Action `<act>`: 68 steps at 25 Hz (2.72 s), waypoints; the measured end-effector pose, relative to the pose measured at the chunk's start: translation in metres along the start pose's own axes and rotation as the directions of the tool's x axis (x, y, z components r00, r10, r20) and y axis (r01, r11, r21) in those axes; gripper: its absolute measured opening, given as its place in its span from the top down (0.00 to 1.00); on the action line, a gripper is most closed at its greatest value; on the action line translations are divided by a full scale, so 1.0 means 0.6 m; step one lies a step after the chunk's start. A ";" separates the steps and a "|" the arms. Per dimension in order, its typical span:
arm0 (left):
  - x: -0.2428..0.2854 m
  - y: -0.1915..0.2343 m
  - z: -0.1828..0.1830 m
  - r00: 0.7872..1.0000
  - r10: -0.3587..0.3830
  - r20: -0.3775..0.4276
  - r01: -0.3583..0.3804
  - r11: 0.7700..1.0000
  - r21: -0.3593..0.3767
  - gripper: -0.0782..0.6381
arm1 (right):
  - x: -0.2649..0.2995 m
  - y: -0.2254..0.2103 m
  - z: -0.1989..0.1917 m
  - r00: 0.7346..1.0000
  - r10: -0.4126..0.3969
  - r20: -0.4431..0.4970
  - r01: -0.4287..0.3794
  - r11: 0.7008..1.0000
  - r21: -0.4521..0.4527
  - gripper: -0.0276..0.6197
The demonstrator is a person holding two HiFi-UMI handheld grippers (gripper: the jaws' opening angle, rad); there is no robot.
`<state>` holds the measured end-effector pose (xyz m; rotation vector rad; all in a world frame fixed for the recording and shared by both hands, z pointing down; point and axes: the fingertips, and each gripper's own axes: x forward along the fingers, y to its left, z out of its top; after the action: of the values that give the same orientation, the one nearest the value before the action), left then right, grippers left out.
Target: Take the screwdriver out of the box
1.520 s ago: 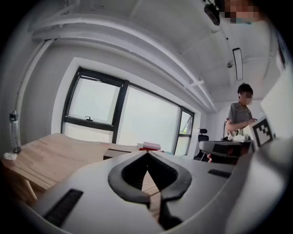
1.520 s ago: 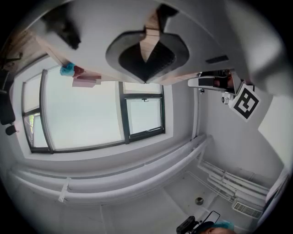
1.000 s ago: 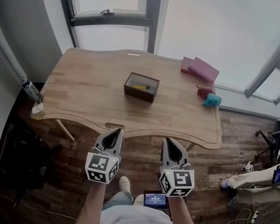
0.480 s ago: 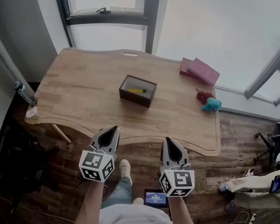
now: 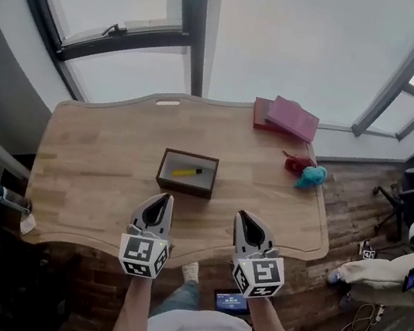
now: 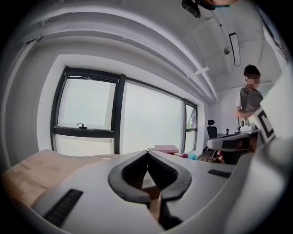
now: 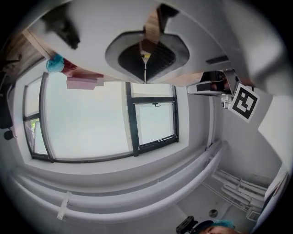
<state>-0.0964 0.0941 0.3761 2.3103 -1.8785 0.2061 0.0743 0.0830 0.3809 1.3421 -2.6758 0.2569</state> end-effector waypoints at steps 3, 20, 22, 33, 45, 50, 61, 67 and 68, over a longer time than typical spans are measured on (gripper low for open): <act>0.060 0.035 0.004 0.999 -0.032 -0.010 0.032 0.999 -0.001 0.87 | 0.055 -0.020 0.007 0.999 -0.033 -0.010 0.033 0.999 0.004 0.91; 0.195 0.100 -0.035 0.986 -0.124 -0.111 0.121 0.992 -0.029 0.87 | 0.153 -0.080 -0.005 0.988 -0.138 -0.062 0.140 0.990 0.027 0.91; 0.201 0.101 -0.037 0.985 -0.125 -0.118 0.123 0.992 -0.026 0.87 | 0.156 -0.084 -0.005 0.988 -0.141 -0.060 0.143 0.989 0.031 0.91; 0.228 0.114 -0.050 0.984 -0.112 -0.142 0.110 0.994 -0.022 0.87 | 0.185 -0.082 -0.016 0.993 -0.103 -0.059 0.106 0.993 0.050 0.91; 0.262 0.107 -0.104 0.957 -0.152 -0.249 0.165 0.986 0.029 0.87 | 0.213 -0.095 -0.053 0.990 -0.088 -0.110 0.095 0.994 0.060 0.91; 0.290 0.107 -0.142 0.928 -0.166 -0.334 0.190 0.981 0.040 0.80 | 0.221 -0.112 -0.083 0.983 -0.094 -0.157 0.107 0.991 0.075 0.91; 0.346 0.110 -0.199 0.833 -0.238 -0.500 0.310 0.948 0.065 0.77 | 0.277 -0.138 -0.119 0.973 -0.068 -0.222 0.093 0.990 0.108 0.91; 0.356 0.099 -0.238 0.744 -0.290 -0.601 0.420 0.904 0.084 0.73 | 0.312 -0.143 -0.136 0.968 -0.048 -0.248 0.077 0.991 0.109 0.91; 0.356 0.098 -0.241 0.732 -0.292 -0.616 0.433 0.897 0.090 0.73 | 0.316 -0.144 -0.137 0.967 -0.045 -0.252 0.074 0.991 0.108 0.91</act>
<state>-0.1116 -0.0924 0.5636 2.3126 -1.1118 1.0062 0.0347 -0.0982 0.5065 1.3207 -2.4416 0.5442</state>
